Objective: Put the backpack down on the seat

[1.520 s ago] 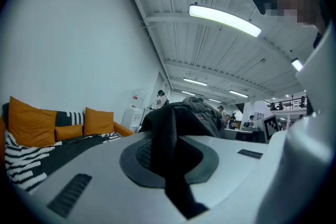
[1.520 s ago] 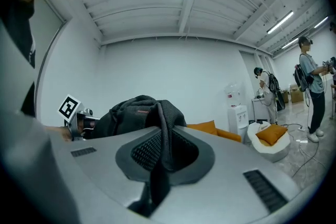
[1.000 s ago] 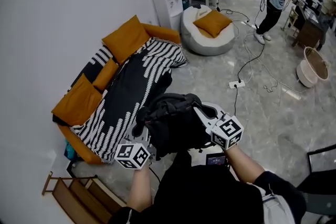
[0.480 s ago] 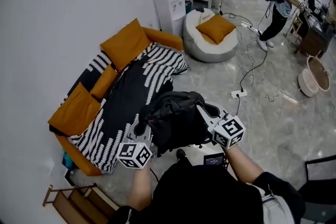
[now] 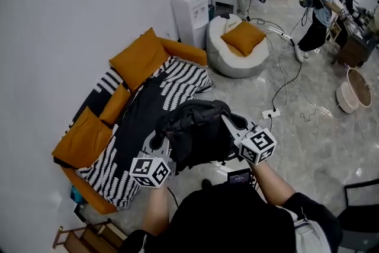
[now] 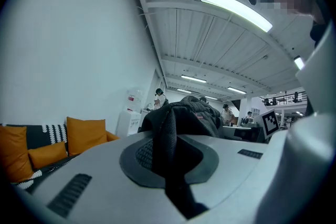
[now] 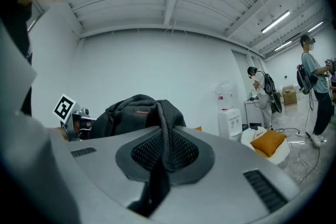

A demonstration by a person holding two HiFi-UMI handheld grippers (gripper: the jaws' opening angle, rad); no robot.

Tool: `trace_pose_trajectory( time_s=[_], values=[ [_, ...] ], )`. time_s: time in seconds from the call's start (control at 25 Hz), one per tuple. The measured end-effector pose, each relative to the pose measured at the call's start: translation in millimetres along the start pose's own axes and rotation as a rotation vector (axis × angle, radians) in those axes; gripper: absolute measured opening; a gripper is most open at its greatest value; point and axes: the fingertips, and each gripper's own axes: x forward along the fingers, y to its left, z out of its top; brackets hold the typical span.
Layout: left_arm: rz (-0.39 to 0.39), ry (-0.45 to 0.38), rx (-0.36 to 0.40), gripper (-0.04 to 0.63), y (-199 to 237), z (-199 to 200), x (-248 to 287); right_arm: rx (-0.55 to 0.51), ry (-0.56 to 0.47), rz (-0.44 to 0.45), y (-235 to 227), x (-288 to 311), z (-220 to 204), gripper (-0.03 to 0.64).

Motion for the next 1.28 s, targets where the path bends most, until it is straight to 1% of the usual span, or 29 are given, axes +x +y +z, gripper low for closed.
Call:
trace_pose_trajectory(
  time_s=[0.28, 0.68, 1.04, 1.28],
  values=[
    [-0.015, -0.006, -0.011, 0.031, 30, 9, 39, 0.005, 0.005, -0.012, -24, 40, 5, 0.044],
    [-0.02, 0.004, -0.019, 0.031, 58, 13, 96, 0.03, 0.005, -0.006, -69, 86, 7, 0.044],
    [0.031, 0.029, -0.041, 0.031, 88, 18, 166, 0.053, 0.029, 0.05, -131, 148, 12, 0.044],
    [0.074, 0.019, -0.054, 0.031, 116, 36, 220, 0.047, 0.034, 0.097, -173, 203, 29, 0.044]
  ],
)
